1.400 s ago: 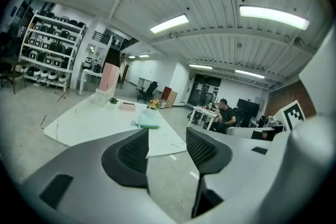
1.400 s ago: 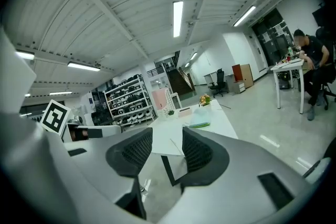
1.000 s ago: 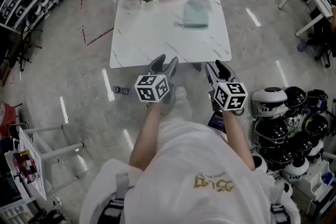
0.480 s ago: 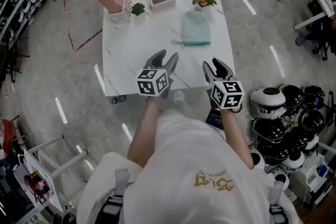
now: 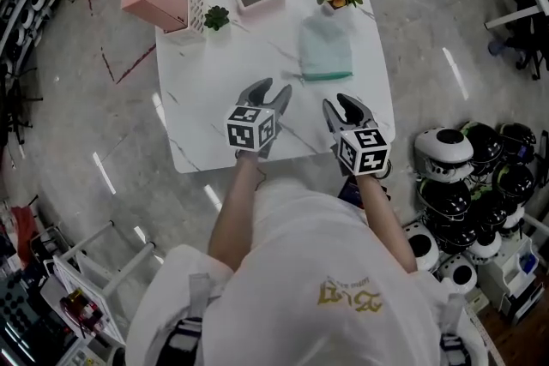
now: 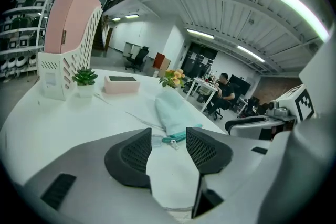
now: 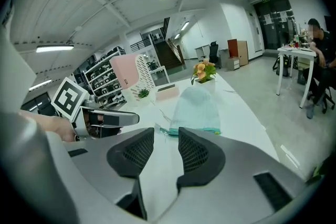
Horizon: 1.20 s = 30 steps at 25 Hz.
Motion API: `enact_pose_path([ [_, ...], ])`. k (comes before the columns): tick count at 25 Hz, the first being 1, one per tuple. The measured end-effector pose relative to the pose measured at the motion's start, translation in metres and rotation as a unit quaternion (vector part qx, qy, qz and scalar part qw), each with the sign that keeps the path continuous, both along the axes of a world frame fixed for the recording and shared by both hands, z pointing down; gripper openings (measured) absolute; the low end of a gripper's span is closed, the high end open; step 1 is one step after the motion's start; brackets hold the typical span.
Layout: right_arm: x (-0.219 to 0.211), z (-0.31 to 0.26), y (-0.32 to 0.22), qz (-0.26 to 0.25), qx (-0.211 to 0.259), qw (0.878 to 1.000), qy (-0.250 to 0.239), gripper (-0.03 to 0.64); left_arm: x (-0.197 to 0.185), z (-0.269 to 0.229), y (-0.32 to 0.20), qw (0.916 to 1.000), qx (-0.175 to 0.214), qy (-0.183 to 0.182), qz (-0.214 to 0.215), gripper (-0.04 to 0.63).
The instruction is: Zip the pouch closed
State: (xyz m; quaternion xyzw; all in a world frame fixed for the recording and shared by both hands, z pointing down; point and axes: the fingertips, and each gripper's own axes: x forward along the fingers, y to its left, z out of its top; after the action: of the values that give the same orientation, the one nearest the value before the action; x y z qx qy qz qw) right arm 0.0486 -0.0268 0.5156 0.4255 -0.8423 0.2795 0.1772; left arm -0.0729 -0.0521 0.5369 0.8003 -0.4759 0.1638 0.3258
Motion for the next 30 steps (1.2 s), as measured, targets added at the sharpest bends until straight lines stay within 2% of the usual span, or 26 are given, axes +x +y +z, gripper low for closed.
enact_pose_path([
  [8,-0.022,0.032,-0.01,-0.016,-0.037,0.999,0.01,0.158,0.005,0.035,-0.013,0.9971,-0.035,-0.031,0.061,0.227],
  [13,-0.025,0.046,-0.018,-0.014,-0.05,0.998,0.022,0.158,0.006,0.045,-0.023,0.9931,-0.039,-0.047,0.1,0.232],
  [17,-0.03,0.056,-0.021,-0.02,-0.061,0.998,0.028,0.156,0.01,0.055,-0.029,0.9843,-0.041,-0.08,0.152,0.229],
  [21,-0.035,0.066,-0.025,-0.023,-0.07,0.997,0.034,0.15,0.016,0.061,-0.036,0.9769,-0.038,-0.093,0.189,0.227],
  [25,-0.041,0.072,-0.028,-0.029,-0.075,0.996,0.041,0.147,0.025,0.066,-0.033,0.9595,-0.026,-0.129,0.249,0.227],
  [30,-0.051,0.085,-0.029,-0.04,-0.087,0.994,0.056,0.14,0.029,0.073,-0.031,0.9471,-0.026,-0.138,0.289,0.212],
])
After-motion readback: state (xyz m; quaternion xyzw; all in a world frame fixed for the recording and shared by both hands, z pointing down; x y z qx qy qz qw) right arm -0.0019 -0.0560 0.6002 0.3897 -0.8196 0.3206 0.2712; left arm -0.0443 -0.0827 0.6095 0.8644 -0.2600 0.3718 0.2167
